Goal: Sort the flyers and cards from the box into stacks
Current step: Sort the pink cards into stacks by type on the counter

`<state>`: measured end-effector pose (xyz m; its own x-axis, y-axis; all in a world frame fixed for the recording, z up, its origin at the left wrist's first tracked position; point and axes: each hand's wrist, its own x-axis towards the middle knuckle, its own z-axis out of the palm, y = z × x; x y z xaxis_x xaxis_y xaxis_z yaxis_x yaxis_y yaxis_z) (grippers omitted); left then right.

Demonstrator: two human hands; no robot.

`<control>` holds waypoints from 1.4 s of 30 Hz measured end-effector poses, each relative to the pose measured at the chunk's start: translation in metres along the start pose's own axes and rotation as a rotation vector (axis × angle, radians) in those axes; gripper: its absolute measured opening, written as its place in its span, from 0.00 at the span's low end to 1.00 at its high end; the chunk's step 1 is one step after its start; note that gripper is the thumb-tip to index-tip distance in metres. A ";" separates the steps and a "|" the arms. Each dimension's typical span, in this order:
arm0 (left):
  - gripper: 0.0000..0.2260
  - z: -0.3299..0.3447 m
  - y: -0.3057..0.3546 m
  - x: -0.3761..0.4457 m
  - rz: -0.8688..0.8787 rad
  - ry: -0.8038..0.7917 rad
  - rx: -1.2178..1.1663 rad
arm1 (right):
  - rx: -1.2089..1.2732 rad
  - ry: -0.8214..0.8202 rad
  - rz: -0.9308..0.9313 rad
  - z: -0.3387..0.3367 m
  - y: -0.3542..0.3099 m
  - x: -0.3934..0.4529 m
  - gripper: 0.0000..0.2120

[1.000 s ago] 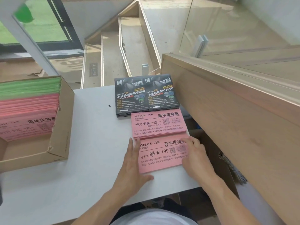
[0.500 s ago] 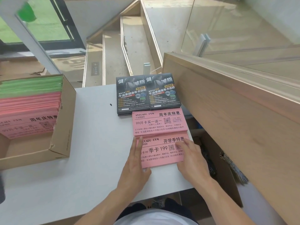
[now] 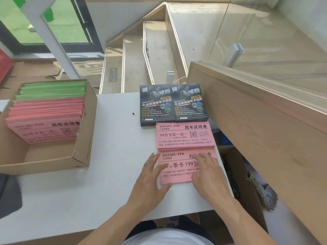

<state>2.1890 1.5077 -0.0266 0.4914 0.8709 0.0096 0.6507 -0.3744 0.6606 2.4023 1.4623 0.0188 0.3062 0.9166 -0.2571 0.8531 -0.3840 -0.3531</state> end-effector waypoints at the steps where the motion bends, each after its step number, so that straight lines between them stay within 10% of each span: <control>1: 0.26 -0.006 -0.001 -0.001 0.009 0.011 0.008 | -0.010 -0.008 -0.008 0.001 -0.005 0.001 0.27; 10: 0.19 -0.104 -0.039 -0.024 0.112 0.382 -0.045 | 0.179 0.120 -0.291 0.022 -0.122 0.020 0.29; 16: 0.17 -0.222 -0.112 -0.020 -0.118 0.757 0.015 | 0.217 0.129 -0.599 0.046 -0.252 0.035 0.26; 27: 0.38 -0.317 -0.235 0.003 -0.228 0.170 0.512 | -0.201 0.072 -0.606 0.075 -0.390 0.087 0.35; 42: 0.33 -0.311 -0.239 -0.002 -0.208 0.288 0.410 | -0.134 0.485 -0.688 0.095 -0.384 0.087 0.15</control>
<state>1.8523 1.6949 0.0489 0.1868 0.9704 0.1530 0.9183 -0.2278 0.3236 2.0616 1.6789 0.0468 -0.1779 0.8990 0.4002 0.9491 0.2642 -0.1717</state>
